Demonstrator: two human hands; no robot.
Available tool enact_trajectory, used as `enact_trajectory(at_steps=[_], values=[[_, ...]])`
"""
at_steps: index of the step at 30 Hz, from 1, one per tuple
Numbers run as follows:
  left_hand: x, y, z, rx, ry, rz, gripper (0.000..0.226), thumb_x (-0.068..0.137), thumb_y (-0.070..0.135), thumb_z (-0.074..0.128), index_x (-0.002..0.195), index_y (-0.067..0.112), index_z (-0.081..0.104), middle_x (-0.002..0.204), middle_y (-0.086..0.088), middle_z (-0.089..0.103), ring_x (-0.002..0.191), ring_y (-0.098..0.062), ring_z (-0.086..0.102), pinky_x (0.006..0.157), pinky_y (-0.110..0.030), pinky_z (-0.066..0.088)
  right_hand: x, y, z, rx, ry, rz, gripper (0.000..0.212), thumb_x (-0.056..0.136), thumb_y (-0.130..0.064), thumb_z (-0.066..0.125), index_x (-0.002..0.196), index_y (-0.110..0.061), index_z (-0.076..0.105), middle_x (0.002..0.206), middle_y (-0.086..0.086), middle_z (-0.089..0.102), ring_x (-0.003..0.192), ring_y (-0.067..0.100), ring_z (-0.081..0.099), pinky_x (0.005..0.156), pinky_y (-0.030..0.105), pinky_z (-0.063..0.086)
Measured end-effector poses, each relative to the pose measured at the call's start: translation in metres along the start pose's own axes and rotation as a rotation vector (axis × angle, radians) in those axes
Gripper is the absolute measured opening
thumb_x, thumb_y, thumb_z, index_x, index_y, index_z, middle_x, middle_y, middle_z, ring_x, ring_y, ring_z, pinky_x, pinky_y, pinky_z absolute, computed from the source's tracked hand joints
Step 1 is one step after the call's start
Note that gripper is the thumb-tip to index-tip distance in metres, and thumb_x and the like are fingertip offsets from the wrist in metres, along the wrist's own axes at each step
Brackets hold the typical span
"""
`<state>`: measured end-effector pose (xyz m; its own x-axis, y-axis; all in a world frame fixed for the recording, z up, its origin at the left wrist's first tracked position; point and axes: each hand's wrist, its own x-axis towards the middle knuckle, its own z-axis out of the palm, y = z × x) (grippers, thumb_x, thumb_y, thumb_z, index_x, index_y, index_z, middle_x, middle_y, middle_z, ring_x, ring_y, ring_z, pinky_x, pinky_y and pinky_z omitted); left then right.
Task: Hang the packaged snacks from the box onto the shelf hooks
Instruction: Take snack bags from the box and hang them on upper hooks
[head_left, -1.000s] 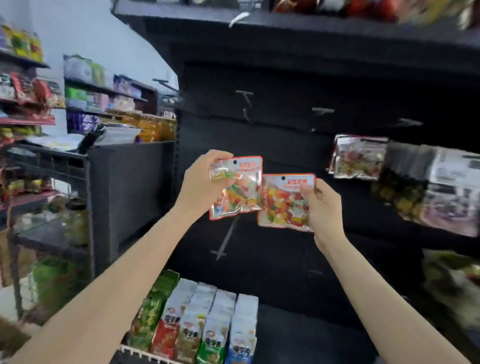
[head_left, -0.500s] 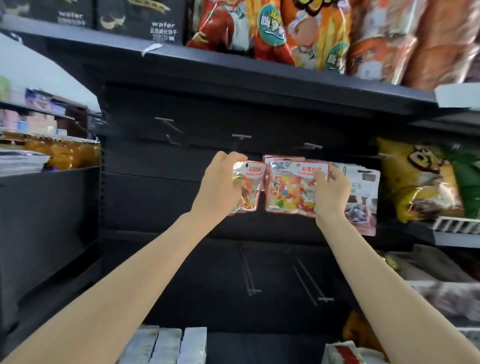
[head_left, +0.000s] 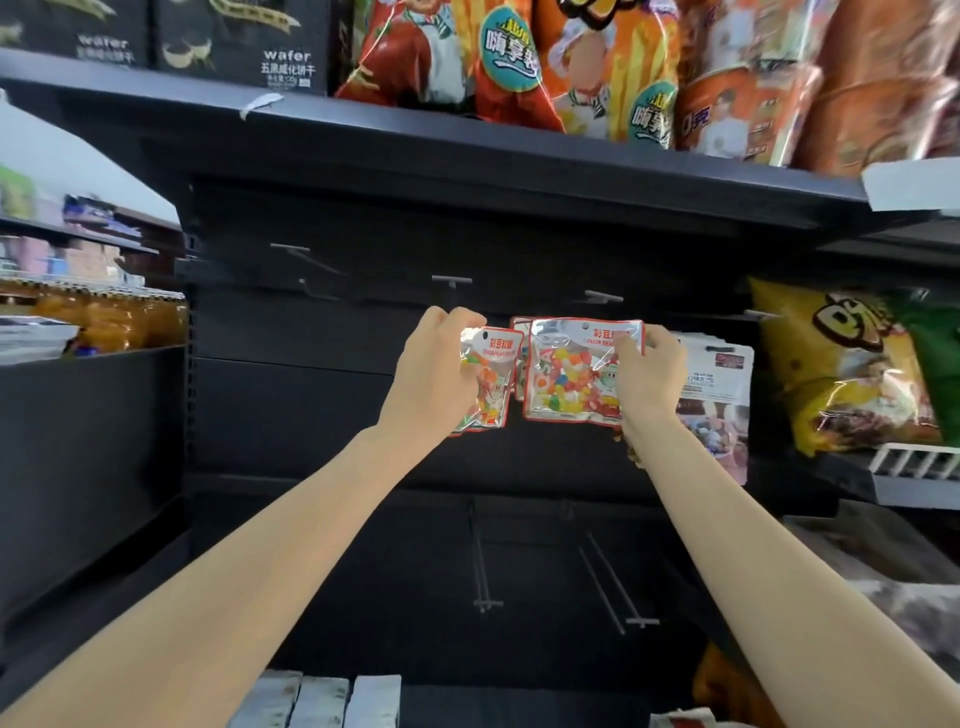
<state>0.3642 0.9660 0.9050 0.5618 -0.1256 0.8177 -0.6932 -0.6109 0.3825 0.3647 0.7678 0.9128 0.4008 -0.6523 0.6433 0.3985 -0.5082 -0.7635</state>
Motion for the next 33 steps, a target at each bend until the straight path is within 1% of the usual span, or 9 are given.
enact_trajectory(at_steps=[4,9,13,16,20,26,29,32,33], values=[[0.001,0.005,0.006,0.03,0.032,-0.016,0.043,0.088,0.007,0.061,0.128,0.018,0.051,0.123,-0.004,0.049,0.114,-0.015,0.048,0.081,-0.015,0.032,0.009,0.008,-0.002,-0.045,-0.023,-0.054,0.014,0.097,-0.018,0.05,0.084,-0.013,0.054,0.072,-0.001,0.05,0.056,0.007,0.041,0.05,0.021,0.031],[0.001,0.011,0.015,0.054,0.058,-0.03,0.042,0.089,0.007,0.061,0.128,0.018,0.051,0.122,-0.003,0.049,0.112,-0.012,0.048,0.073,-0.005,0.03,0.016,0.01,-0.007,-0.127,-0.087,-0.14,0.008,0.095,-0.016,0.051,0.089,-0.013,0.055,0.079,-0.004,0.055,0.066,0.007,0.05,0.054,0.02,0.036],[0.0,0.016,0.019,0.053,0.09,-0.053,0.042,0.087,0.007,0.063,0.126,0.018,0.053,0.12,-0.004,0.051,0.111,-0.013,0.05,0.077,-0.013,0.033,0.021,0.018,-0.007,-0.125,-0.114,-0.181,0.009,0.094,-0.016,0.052,0.094,-0.01,0.059,0.087,0.005,0.061,0.076,0.017,0.054,0.06,0.028,0.04],[0.001,0.018,0.021,0.047,0.113,-0.074,0.041,0.086,0.006,0.063,0.125,0.017,0.054,0.118,-0.005,0.051,0.109,-0.013,0.05,0.076,-0.013,0.034,0.024,0.02,-0.007,-0.111,-0.13,-0.189,0.01,0.094,-0.017,0.052,0.095,-0.01,0.059,0.091,0.006,0.063,0.08,0.02,0.057,0.061,0.028,0.042],[0.001,0.02,0.028,0.052,0.108,-0.085,0.041,0.087,0.006,0.062,0.126,0.017,0.053,0.118,-0.005,0.051,0.109,-0.014,0.051,0.072,-0.009,0.033,0.025,0.019,-0.007,-0.108,-0.142,-0.207,0.008,0.095,-0.017,0.053,0.094,-0.01,0.058,0.09,0.004,0.061,0.069,0.008,0.052,0.053,0.016,0.038],[0.005,0.019,0.026,0.026,0.077,-0.076,0.042,0.086,0.005,0.063,0.125,0.016,0.054,0.117,-0.005,0.051,0.109,-0.014,0.051,0.079,-0.016,0.037,0.024,0.019,-0.002,-0.098,-0.115,-0.191,0.011,0.096,-0.015,0.053,0.096,-0.006,0.058,0.083,0.003,0.059,0.06,0.005,0.049,0.05,0.014,0.036],[0.011,0.019,0.024,0.032,0.061,-0.063,0.042,0.086,0.005,0.063,0.126,0.017,0.053,0.117,-0.005,0.05,0.109,-0.014,0.051,0.078,-0.016,0.037,0.025,0.016,0.005,-0.147,-0.105,-0.195,0.014,0.096,-0.014,0.051,0.109,-0.008,0.054,0.093,0.002,0.057,0.068,0.005,0.051,0.055,0.016,0.037],[0.018,0.017,0.023,0.042,0.048,-0.049,0.042,0.087,0.008,0.062,0.127,0.018,0.053,0.118,-0.004,0.049,0.108,-0.012,0.05,0.079,-0.016,0.036,0.029,0.018,0.017,-0.192,-0.131,-0.253,0.031,0.094,-0.002,0.049,0.124,-0.007,0.041,0.099,0.01,0.059,0.08,0.016,0.057,0.06,0.022,0.045],[0.02,0.016,0.022,0.044,0.044,-0.042,0.041,0.088,0.007,0.061,0.127,0.019,0.052,0.118,-0.003,0.049,0.107,-0.011,0.049,0.078,-0.016,0.036,0.031,0.02,0.023,-0.244,-0.157,-0.267,0.035,0.093,0.001,0.049,0.126,-0.005,0.041,0.105,0.013,0.059,0.089,0.02,0.058,0.067,0.027,0.049]])
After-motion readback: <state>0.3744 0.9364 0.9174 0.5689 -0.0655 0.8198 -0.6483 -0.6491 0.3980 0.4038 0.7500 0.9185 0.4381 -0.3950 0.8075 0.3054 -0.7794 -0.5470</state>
